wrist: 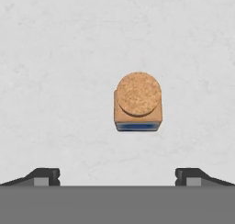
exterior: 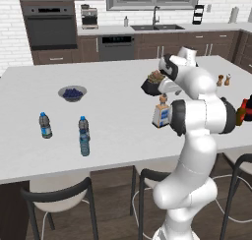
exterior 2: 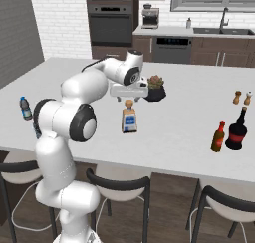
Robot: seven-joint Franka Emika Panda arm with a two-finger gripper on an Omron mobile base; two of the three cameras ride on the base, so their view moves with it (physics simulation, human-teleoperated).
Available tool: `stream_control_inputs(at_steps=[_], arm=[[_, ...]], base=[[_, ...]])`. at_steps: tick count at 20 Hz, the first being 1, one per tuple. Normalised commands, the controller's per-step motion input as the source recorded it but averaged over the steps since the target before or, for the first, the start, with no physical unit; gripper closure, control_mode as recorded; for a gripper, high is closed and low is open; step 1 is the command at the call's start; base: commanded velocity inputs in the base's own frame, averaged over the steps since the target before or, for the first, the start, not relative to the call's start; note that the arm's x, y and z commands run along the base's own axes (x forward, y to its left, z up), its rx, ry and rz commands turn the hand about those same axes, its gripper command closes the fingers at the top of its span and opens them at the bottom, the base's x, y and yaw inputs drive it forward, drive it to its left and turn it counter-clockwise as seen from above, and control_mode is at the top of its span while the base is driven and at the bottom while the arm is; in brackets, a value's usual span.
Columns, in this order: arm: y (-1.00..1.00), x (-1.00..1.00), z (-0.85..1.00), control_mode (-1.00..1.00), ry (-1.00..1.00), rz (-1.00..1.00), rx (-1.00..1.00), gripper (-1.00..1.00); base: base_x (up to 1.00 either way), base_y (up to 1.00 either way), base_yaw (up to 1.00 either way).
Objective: Move the plastic bottles in the middle to the plastics group, and the glass bottles in the middle to the glass group.
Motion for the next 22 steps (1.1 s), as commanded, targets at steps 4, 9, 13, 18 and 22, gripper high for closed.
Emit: stream_control_inputs(at_steps=[4,9,13,18,22], arm=[[0.1,0.57,-0.26,-1.0,0.0,0.01,-0.05,-1.0],[0.06,0.42,-0.25,-1.0,0.0,0.0,-0.13,-1.0],[0.03,0.39,-0.21,-1.0,0.0,0.0,-0.08,-1.0],[0.0,0.26,-0.19,-1.0,0.0,-0.01,-0.07,-1.0],[-0.12,-0.04,-0.04,-1.0,0.0,0.0,0.0,-1.0]], base=[[0.0,0.0,0.0],[0.0,0.0,0.0],[0.0,0.0,0.0],[0.0,0.0,0.0],[0.0,0.0,0.0]])
